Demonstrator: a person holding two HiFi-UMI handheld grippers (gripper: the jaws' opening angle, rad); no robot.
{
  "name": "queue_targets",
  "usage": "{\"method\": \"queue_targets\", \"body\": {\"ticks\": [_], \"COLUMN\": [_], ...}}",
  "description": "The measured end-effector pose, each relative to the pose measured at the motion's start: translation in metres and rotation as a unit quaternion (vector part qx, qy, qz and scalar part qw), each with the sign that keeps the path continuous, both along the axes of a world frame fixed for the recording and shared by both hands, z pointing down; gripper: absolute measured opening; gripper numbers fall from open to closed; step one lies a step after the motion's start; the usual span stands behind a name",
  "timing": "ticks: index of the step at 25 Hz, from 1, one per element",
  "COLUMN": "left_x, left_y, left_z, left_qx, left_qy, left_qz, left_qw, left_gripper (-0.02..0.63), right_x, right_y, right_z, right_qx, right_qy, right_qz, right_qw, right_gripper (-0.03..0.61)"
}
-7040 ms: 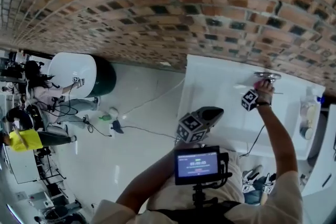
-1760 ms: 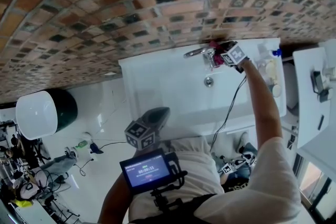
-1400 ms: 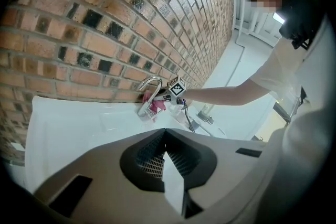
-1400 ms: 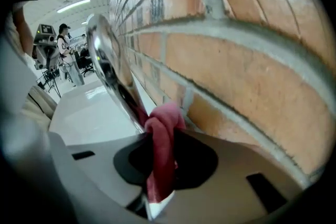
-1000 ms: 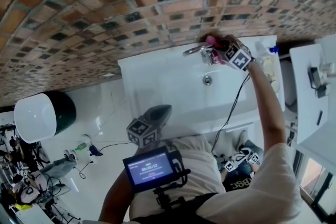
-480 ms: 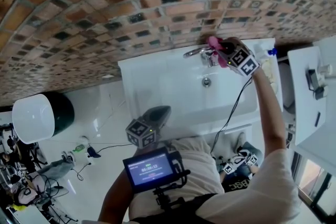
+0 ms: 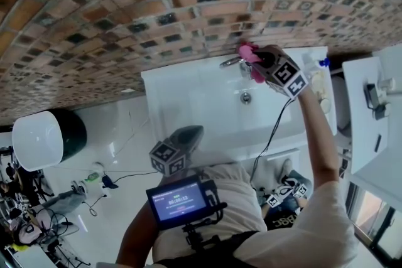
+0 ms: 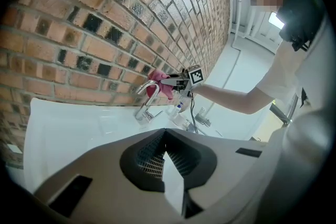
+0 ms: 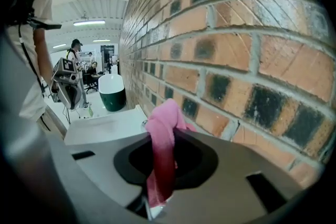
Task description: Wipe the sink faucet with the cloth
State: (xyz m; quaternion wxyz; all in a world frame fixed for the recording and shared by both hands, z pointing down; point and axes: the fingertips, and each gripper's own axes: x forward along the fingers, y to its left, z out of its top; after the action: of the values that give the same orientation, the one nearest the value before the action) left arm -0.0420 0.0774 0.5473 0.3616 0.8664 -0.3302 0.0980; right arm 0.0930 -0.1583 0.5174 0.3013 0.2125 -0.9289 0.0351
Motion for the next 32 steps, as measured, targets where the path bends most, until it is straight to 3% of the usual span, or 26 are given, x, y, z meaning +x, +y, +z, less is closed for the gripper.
{"method": "queue_targets", "body": {"ticks": [3, 15, 27, 32], "left_x": [-0.003, -0.015, -0.029, -0.027], "left_y": [0.001, 0.006, 0.007, 0.007], "left_z": [-0.001, -0.005, -0.011, -0.014], "left_qx": [0.002, 0.006, 0.014, 0.014], "left_qy": [-0.001, 0.003, 0.006, 0.007], "left_qz": [-0.001, -0.01, -0.02, -0.02], "left_qw": [1.0, 0.9999, 0.9997, 0.9997], "left_gripper": [0.002, 0.002, 0.002, 0.002], "right_x": [-0.014, -0.056, -0.092, -0.105], "right_y": [0.003, 0.012, 0.025, 0.044], "right_z": [-0.005, 0.0, 0.034, 0.07], "right_qx": [-0.006, -0.003, 0.028, 0.008], "right_qy": [-0.016, -0.002, 0.121, 0.168], "right_qz": [0.008, 0.024, 0.074, 0.068], "right_qw": [1.0, 1.0, 0.99, 0.983], "right_gripper": [0.067, 0.067, 0.067, 0.067]}}
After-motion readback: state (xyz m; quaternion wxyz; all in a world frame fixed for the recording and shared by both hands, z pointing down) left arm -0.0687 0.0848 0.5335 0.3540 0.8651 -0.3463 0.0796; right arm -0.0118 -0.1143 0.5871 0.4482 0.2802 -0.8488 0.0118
